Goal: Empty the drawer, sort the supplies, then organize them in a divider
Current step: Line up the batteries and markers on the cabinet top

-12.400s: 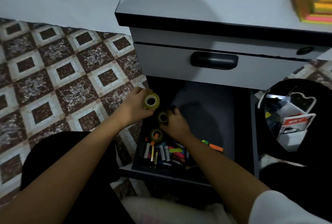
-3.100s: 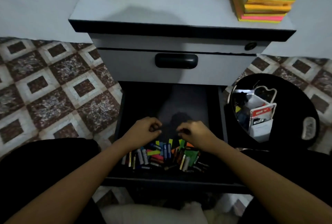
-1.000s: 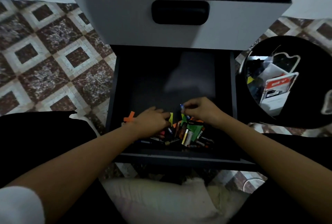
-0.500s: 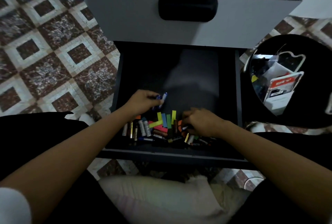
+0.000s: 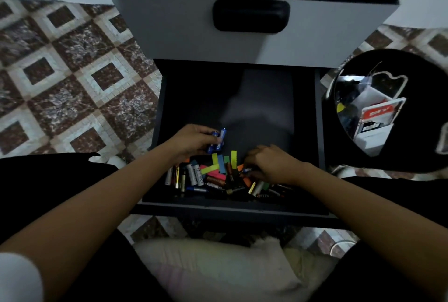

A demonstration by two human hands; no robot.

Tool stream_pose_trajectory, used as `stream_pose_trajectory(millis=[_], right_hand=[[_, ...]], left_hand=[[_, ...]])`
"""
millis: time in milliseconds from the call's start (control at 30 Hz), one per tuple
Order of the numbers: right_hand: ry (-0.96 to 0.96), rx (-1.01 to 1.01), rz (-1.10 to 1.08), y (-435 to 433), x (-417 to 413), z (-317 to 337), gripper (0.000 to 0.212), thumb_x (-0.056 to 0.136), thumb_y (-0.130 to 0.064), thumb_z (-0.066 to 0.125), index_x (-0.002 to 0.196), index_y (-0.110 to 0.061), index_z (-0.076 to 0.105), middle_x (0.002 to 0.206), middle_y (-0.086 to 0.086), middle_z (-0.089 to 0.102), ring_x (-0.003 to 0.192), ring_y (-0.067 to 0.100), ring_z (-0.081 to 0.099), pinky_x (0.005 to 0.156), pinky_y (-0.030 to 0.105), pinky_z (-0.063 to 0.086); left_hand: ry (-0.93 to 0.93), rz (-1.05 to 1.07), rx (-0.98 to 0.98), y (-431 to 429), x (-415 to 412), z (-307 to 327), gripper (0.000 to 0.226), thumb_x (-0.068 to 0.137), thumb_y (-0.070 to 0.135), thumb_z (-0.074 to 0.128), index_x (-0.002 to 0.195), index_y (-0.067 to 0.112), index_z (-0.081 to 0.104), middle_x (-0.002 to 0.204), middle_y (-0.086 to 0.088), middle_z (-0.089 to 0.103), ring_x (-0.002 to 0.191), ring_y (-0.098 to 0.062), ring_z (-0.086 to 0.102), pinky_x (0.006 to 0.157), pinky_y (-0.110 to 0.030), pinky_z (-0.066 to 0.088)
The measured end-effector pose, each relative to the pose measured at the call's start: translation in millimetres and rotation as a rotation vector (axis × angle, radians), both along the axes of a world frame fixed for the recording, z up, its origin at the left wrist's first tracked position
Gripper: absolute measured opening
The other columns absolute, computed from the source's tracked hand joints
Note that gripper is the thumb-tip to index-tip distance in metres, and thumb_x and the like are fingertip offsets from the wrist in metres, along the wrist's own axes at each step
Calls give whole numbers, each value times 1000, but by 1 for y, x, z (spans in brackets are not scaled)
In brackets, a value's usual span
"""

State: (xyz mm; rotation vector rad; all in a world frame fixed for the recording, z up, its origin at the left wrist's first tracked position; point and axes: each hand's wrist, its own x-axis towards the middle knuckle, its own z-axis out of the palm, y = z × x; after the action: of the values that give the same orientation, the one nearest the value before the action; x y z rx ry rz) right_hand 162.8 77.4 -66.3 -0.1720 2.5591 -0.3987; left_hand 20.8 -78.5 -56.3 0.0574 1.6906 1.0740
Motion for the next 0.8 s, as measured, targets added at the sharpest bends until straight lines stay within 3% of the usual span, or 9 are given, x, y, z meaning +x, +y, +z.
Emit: stream_pose_trajectory(millis=[133, 233, 400, 667, 800], right_hand=[[-44, -331, -360, 5, -4, 17, 25, 90, -29, 59, 103, -9, 67, 101, 3, 67, 89, 13, 61, 73, 20, 43], [-22, -536, -595, 5, -7, 35, 11, 88, -24, 64, 87, -14, 67, 79, -5, 64, 69, 4, 56, 60, 11, 40], [93, -801, -891, 5, -10, 67, 5, 87, -19, 66, 85, -16, 69, 73, -8, 64, 65, 1, 56, 58, 14, 44], [349, -898, -965, 8, -20, 142, 14, 88, -14, 63, 100, -7, 68, 73, -2, 64, 59, -2, 55, 54, 14, 43], [465, -930, -963, 18, -29, 197, 23, 88, -7, 61, 110, -2, 62, 41, -14, 50, 42, -3, 46, 49, 12, 42]], left_hand=[[-9, -5, 27, 2, 4, 10, 11, 86, 3, 62, 88, 13, 65, 83, -4, 66, 74, -11, 63, 65, -19, 52], [-13, 4, 65, 1, 7, 19, 11, 85, 3, 62, 89, 13, 66, 81, -3, 68, 71, -9, 65, 64, -19, 54], [-2, 45, 157, 0, 14, 44, 13, 87, 1, 60, 91, 12, 65, 77, -2, 68, 63, -6, 66, 63, -20, 56], [166, 97, 300, 9, 12, 115, 17, 85, -1, 60, 91, 13, 65, 83, -5, 67, 69, -8, 66, 63, -16, 55], [259, 78, 365, 23, 2, 170, 14, 84, 0, 62, 92, 11, 66, 79, -3, 71, 71, -11, 67, 65, -18, 56]])
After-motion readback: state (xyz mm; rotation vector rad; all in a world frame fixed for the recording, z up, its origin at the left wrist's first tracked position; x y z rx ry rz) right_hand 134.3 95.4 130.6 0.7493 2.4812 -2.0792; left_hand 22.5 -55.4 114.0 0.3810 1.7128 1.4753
